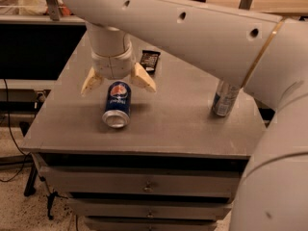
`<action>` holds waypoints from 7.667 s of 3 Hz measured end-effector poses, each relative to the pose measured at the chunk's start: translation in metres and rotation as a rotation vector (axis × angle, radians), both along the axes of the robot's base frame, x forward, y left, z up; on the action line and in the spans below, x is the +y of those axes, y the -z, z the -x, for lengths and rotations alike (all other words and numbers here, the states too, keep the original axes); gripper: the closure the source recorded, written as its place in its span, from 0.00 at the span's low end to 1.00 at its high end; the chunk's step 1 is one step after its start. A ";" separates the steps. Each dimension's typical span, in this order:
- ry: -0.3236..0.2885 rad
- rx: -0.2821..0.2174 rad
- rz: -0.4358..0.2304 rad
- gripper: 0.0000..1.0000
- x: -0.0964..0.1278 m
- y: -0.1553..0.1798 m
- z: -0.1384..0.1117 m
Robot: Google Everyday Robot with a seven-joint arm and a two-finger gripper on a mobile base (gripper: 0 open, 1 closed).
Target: Place pepsi can upright
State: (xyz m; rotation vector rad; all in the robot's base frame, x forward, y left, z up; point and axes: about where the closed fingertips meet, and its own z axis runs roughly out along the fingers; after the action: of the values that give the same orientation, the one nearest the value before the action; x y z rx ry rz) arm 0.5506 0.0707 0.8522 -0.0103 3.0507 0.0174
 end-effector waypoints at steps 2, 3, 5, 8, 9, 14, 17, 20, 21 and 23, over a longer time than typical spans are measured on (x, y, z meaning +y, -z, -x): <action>-0.020 0.015 0.004 0.40 0.003 0.005 0.001; -0.033 0.012 0.011 0.64 0.003 0.003 -0.001; -0.085 -0.012 0.022 1.00 -0.001 -0.016 -0.007; -0.349 -0.258 -0.010 1.00 -0.023 -0.079 0.001; -0.515 -0.368 -0.058 1.00 -0.019 -0.093 0.007; -0.875 -0.540 -0.492 1.00 0.007 -0.107 0.019; -1.067 -0.777 -0.602 1.00 0.012 -0.094 0.029; -1.157 -0.928 -0.823 1.00 0.014 -0.084 0.038; -1.166 -0.991 -0.773 1.00 0.020 -0.082 0.048; -1.138 -1.067 -0.735 1.00 0.022 -0.070 0.049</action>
Offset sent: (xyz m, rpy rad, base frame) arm -0.0034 0.0021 -0.0062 -0.0209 0.0354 0.0304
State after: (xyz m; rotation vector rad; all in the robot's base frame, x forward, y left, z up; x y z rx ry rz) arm 0.5015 0.0924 0.9221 -1.1883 1.5135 0.8426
